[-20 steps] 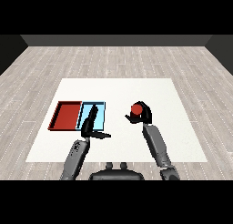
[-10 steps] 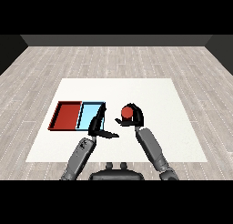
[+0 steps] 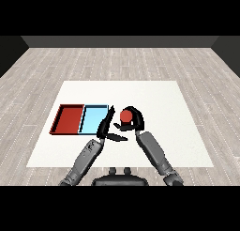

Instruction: Pick the red can and put it in the red box

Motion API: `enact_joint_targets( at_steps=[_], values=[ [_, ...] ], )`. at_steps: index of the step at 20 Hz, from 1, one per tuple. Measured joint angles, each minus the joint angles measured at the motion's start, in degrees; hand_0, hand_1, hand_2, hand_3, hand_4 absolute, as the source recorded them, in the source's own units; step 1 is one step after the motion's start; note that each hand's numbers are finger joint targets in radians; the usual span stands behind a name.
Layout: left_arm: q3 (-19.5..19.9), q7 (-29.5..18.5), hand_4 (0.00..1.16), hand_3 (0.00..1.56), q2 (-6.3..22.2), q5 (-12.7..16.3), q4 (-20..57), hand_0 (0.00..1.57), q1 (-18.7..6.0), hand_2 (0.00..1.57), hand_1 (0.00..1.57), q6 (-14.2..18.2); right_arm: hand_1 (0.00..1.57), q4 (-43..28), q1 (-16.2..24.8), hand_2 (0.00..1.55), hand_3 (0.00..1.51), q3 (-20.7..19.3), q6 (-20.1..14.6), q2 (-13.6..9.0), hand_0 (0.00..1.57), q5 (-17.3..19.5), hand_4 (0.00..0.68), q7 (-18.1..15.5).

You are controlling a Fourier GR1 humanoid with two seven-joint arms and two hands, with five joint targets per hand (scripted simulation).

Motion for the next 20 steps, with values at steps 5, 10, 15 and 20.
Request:
enact_joint_targets(
  at_steps=[5, 10, 15, 20],
  values=[
    [-0.6, 1.2, 0.0, 0.0, 0.0, -0.1, 2.2, 0.0, -2.0, 0.0, 0.0, 1.2, 1.43, -1.0, 0.2, 1.44, 1.4, 2.4, -0.3, 0.0, 1.43, -1.1, 0.615, -0.4],
    [-0.7, 1.4, 0.0, 0.0, 0.0, 0.7, 4.1, 0.0, -4.0, 0.0, 0.0, 1.2, 1.45, -1.3, -0.6, 1.42, 1.38, 6.4, -3.3, 0.0, 1.45, -2.1, 0.615, -1.1],
    [-2.4, 1.7, 0.0, 0.0, 0.0, 1.0, 5.2, 0.0, -5.3, 0.0, 0.0, 2.6, 1.44, -3.7, 0.4, 1.43, 1.38, 8.4, -4.0, 0.0, 1.44, -2.3, 0.595, -0.2],
    [-3.3, 1.5, 0.0, 0.0, 0.2, 0.9, 5.4, 0.0, -5.5, 0.0, 0.0, 3.1, 1.46, -3.9, -0.4, 1.45, 1.4, 9.6, -4.9, -0.1, 1.46, -3.9, 0.543, -0.5]
  ],
)
